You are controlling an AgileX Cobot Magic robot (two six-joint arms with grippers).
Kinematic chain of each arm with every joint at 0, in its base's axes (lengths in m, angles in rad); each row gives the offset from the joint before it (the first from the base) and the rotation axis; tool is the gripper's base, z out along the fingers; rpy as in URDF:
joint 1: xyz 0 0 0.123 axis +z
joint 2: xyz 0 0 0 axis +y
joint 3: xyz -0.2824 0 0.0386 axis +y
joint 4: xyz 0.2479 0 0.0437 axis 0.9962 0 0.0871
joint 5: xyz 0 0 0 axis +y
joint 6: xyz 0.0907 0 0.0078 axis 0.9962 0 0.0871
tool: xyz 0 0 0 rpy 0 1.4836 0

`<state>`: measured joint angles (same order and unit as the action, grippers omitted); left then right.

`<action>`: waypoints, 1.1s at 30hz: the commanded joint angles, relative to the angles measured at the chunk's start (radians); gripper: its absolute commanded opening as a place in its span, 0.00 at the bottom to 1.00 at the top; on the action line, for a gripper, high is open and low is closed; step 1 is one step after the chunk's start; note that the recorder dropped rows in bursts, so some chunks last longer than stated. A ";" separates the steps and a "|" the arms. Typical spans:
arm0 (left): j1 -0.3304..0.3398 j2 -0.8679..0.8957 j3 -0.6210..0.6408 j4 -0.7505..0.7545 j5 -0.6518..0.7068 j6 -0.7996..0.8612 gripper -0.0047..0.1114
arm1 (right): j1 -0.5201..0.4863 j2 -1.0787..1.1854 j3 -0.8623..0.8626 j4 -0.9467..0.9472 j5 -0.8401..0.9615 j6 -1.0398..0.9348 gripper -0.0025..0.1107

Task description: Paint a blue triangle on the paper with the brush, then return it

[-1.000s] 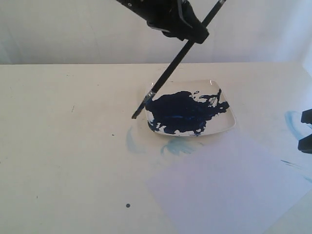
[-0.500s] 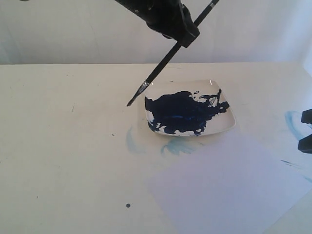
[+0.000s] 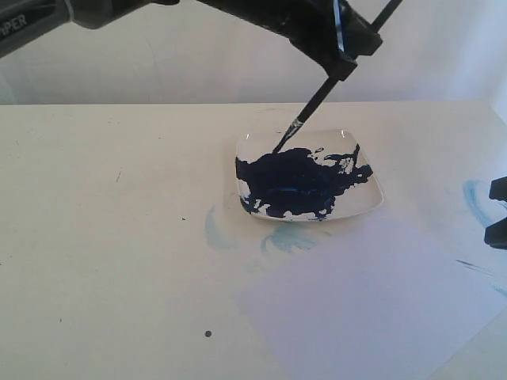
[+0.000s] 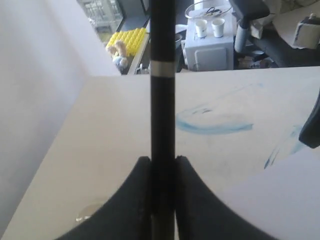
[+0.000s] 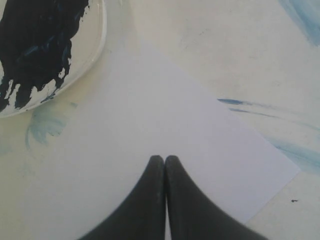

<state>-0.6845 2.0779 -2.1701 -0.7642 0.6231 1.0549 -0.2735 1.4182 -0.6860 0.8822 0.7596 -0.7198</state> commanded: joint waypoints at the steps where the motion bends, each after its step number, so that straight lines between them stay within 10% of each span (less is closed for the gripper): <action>1: -0.003 0.080 -0.110 -0.064 0.064 0.058 0.04 | -0.006 0.002 -0.004 0.004 -0.005 -0.002 0.02; 12: -0.025 0.189 -0.304 0.610 -0.124 -0.816 0.04 | -0.006 0.002 -0.004 0.004 -0.007 -0.002 0.02; 33: -0.025 0.273 -0.303 0.369 -0.412 -0.756 0.04 | -0.006 0.002 -0.004 0.004 -0.007 -0.002 0.02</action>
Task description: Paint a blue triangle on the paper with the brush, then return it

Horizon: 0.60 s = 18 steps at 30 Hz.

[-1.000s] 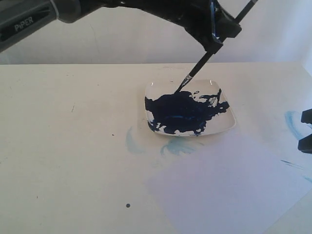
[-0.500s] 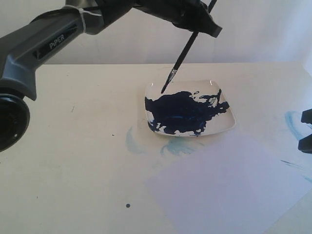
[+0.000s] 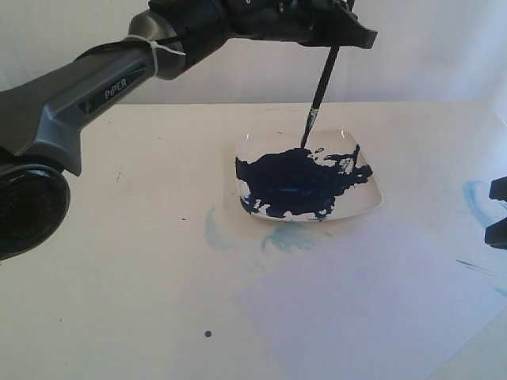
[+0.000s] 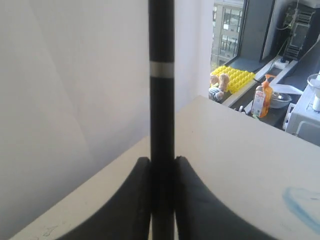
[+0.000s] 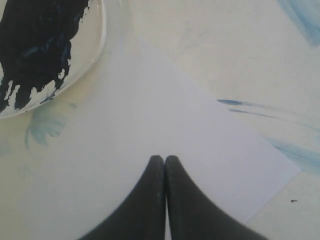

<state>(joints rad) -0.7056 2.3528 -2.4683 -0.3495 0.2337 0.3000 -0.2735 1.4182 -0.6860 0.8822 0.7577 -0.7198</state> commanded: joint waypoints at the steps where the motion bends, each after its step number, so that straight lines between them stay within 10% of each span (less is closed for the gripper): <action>1: -0.004 0.001 -0.004 -0.041 -0.025 -0.019 0.04 | -0.006 0.002 -0.004 0.004 -0.005 -0.002 0.02; 12: -0.040 0.009 -0.004 0.427 -0.098 -0.493 0.04 | -0.006 0.002 -0.004 0.004 -0.005 -0.002 0.02; 18: -0.073 0.011 -0.004 0.358 -0.179 -0.476 0.04 | -0.006 0.002 -0.004 0.004 -0.005 -0.002 0.02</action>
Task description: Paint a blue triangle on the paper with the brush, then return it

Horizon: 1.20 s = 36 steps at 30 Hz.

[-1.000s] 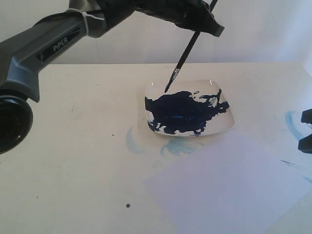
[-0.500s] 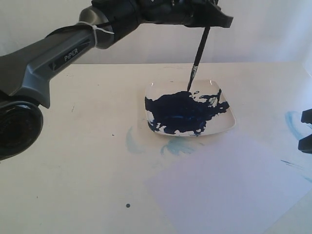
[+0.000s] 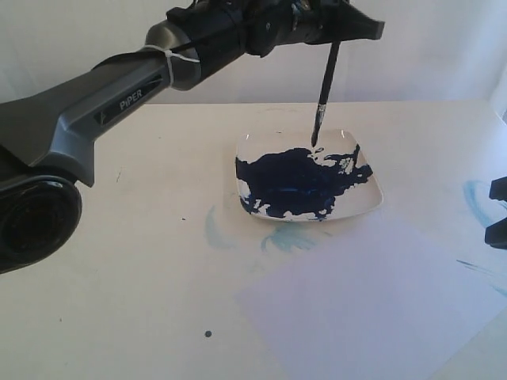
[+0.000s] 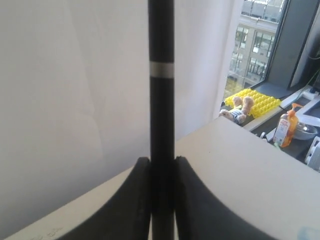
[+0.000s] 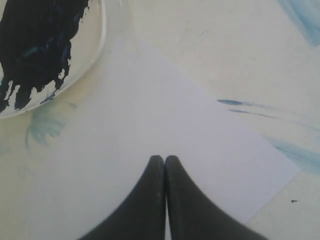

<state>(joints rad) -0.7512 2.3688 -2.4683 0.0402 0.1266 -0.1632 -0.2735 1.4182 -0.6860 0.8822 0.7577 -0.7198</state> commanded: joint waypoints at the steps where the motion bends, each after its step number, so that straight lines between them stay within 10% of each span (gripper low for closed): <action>1: -0.033 -0.005 -0.004 -0.032 -0.093 -0.013 0.04 | -0.006 0.002 -0.004 0.004 -0.005 -0.002 0.02; 8: -0.041 0.003 -0.004 -0.020 -0.104 -0.034 0.04 | -0.006 0.002 -0.004 0.004 -0.005 -0.002 0.02; 13: -0.050 0.027 -0.004 0.396 -0.116 -0.459 0.04 | -0.006 0.002 -0.004 0.004 -0.005 -0.002 0.02; 25: -0.059 0.046 0.049 0.446 -0.147 -0.401 0.04 | -0.006 0.002 -0.004 0.004 -0.007 -0.002 0.02; 36: -0.019 0.015 0.194 1.202 -0.535 -1.121 0.04 | -0.006 0.002 -0.004 0.004 -0.007 -0.002 0.02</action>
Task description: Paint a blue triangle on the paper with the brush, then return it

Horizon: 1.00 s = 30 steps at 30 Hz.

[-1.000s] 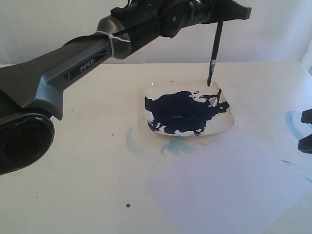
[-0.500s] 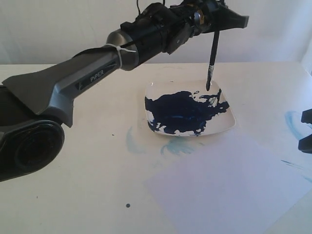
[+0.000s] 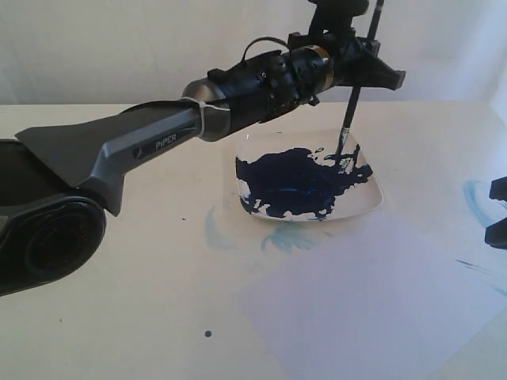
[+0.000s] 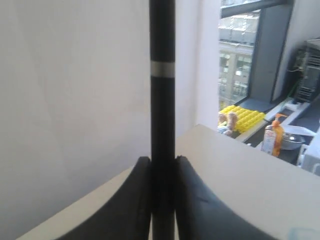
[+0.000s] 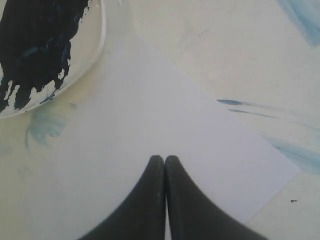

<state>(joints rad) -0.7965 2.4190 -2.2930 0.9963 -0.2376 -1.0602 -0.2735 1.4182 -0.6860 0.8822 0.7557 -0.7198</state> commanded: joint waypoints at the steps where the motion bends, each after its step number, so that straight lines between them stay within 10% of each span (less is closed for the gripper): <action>1: 0.029 -0.039 0.019 0.312 -0.206 -0.269 0.04 | -0.006 0.002 -0.004 0.004 -0.005 -0.002 0.02; 16: 0.137 -0.047 0.021 0.515 -0.669 -0.489 0.04 | -0.006 0.002 -0.004 0.004 -0.005 -0.002 0.02; 30: 0.166 -0.198 0.239 0.556 -0.793 -0.427 0.04 | -0.006 0.002 -0.004 0.004 -0.005 -0.002 0.02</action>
<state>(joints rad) -0.6368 2.2749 -2.1088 1.5677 -0.9850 -1.5187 -0.2735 1.4182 -0.6860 0.8822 0.7557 -0.7198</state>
